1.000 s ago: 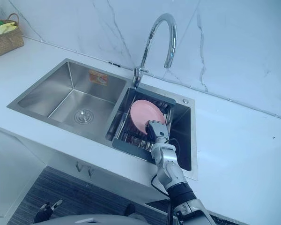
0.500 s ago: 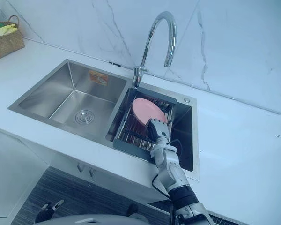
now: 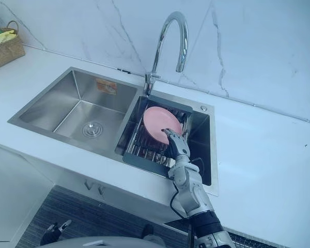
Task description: Walk over to the sink, pick up the cup, carry it to the dishwasher, place the cup inside the dishwasher, then close the dishwasher door
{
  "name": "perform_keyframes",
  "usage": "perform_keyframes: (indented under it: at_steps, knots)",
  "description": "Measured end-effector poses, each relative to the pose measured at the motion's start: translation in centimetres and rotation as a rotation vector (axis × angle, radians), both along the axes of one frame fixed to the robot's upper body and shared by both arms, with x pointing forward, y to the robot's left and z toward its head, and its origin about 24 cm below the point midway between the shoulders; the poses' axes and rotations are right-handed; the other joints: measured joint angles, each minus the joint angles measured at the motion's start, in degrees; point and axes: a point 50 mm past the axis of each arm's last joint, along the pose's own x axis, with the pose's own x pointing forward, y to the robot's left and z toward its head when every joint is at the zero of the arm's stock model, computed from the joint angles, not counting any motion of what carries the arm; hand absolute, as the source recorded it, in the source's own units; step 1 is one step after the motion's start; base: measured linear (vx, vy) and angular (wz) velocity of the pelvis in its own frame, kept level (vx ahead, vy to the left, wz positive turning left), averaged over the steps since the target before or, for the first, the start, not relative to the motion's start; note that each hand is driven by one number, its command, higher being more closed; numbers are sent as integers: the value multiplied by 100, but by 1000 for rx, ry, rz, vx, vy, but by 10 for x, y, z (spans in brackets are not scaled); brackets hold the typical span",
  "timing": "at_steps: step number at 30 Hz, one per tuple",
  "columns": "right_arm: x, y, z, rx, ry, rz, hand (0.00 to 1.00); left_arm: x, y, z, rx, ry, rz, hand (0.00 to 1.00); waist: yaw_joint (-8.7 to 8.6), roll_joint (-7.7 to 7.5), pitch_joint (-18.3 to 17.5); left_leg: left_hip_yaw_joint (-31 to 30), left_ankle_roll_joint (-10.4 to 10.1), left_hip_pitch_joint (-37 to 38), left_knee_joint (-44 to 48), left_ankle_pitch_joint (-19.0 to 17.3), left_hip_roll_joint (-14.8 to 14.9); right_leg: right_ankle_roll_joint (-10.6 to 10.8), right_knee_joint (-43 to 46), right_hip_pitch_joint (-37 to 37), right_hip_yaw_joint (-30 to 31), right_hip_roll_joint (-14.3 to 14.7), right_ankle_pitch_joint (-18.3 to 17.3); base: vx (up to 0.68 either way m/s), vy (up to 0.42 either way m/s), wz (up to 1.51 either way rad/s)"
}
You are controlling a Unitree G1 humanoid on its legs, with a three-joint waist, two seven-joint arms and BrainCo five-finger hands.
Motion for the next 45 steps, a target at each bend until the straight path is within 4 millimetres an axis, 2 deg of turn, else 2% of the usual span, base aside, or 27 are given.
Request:
perform_keyframes:
  at_steps: [14, 25, 31, 33, 37, 41, 45]
  knots:
    - [-3, 10, 3, 22, -28, 24, 0, 0, -2, 0, -3, -4, 2, 0, -7, 23, -2, -50, -7, 4, 9, -4, -1, 3, -1, 23, -36, -2, -2, 0, 0, 1]
    - [18, 8, -3, 3, -33, -70, 0, 0, -1, 0, 0, -4, 1, 0, 74, 14, -33, -243, 3, -25, -41, 37, -11, 3, -32, 95, -214, -18, -31, -11, -1, 9]
    - [30, 5, -4, 46, -15, -106, 0, 0, -1, 0, 0, -2, 1, 0, 87, 6, -38, -320, -5, -18, -126, 122, -31, 10, -24, 93, -297, -21, -45, 0, 2, 6]
    - [32, 4, -4, 54, -10, -114, 0, 0, -1, 0, 0, -2, 1, 0, 89, 6, -38, -372, -7, -30, -129, 125, -32, 10, -22, 94, -327, -21, -49, 2, -3, 6]
    - [35, -5, -17, 75, 76, -169, 0, 3, -2, 1, -3, -13, 0, 0, 133, -5, -39, -400, -5, -35, -200, 172, -35, 16, -4, 92, -385, -23, -58, 0, 2, 7]
    - [37, -5, -21, 88, 125, -172, 0, 2, -6, 0, -15, -11, 6, 0, 130, 68, 11, -406, -4, -35, -199, 173, -50, 28, -1, 93, -390, -39, -67, 0, 2, 1]
    - [38, -4, -22, 89, 145, -165, 0, 3, -6, 0, -14, -15, 6, 0, 138, 35, 28, -411, -3, -35, -201, 173, -58, 31, -2, 94, -395, -47, -68, 0, 0, 0]
